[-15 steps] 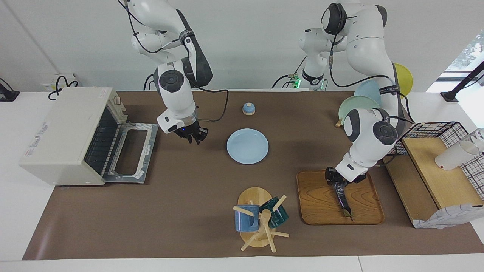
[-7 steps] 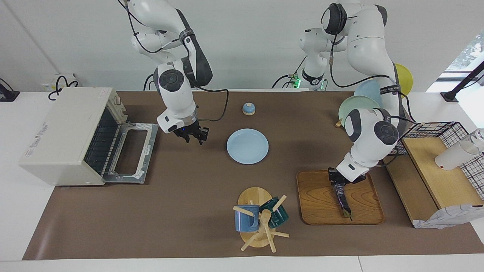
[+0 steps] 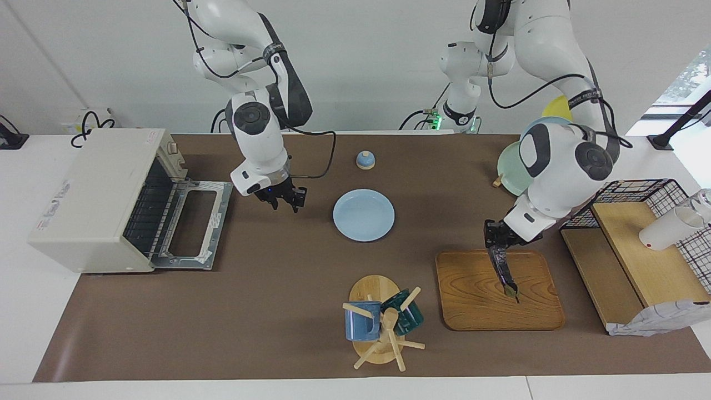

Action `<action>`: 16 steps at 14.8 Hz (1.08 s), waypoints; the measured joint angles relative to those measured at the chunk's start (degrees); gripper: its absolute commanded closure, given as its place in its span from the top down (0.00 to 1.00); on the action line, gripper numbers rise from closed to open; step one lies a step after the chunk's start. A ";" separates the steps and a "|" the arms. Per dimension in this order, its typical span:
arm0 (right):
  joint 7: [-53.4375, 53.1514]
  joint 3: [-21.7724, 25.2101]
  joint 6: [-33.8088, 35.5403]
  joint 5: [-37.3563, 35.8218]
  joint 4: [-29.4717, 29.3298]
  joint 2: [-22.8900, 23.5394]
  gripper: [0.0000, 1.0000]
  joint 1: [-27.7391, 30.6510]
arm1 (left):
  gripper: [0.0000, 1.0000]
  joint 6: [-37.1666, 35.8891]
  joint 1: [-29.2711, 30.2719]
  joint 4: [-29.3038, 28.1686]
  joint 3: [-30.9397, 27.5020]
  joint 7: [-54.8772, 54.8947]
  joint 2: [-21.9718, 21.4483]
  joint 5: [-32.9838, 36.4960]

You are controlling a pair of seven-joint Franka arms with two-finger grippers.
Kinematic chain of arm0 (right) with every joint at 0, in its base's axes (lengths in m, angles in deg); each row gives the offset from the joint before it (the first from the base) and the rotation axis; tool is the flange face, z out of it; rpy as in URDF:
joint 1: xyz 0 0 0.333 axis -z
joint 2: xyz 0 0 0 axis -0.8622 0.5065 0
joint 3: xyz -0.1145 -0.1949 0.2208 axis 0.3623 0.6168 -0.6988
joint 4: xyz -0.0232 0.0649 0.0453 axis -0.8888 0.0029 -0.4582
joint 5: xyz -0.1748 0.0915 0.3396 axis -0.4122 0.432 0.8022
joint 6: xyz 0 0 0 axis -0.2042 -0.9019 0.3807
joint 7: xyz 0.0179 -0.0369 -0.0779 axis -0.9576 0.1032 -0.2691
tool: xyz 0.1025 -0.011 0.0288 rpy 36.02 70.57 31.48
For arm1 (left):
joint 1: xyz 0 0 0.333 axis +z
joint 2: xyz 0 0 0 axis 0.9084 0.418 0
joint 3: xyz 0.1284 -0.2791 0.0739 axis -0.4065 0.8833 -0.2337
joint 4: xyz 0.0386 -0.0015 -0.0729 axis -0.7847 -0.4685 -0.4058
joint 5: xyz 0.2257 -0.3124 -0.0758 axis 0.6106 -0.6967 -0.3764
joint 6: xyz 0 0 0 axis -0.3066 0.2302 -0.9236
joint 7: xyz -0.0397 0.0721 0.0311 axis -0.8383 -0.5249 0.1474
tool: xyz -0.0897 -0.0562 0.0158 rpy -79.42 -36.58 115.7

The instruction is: Put eggplant into oven

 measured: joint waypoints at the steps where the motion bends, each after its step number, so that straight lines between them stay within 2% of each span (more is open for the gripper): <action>1: 0.00 0.00 0.00 0.00 0.00 0.00 0.62 0.00 | 0.00 -1.24 -2.03 -0.37 0.13 -3.33 -1.56 -0.09; 6: 0.00 0.00 0.00 0.00 0.00 0.00 0.62 0.00 | 0.00 0.36 -15.43 -5.05 0.54 -17.78 -4.06 -0.40; 11: 0.00 0.00 0.00 0.00 0.00 0.00 0.62 0.00 | 0.00 18.33 -26.11 -20.48 0.62 -25.47 -7.94 -0.86; 13: 0.00 0.00 0.00 0.00 0.00 0.00 0.62 0.00 | 0.00 22.63 -29.60 -23.56 0.60 -28.18 -8.01 -0.87; 16: 0.00 0.00 0.00 0.00 0.00 0.00 0.61 0.00 | 0.00 25.98 -31.73 -24.95 0.50 -29.55 -6.57 -0.87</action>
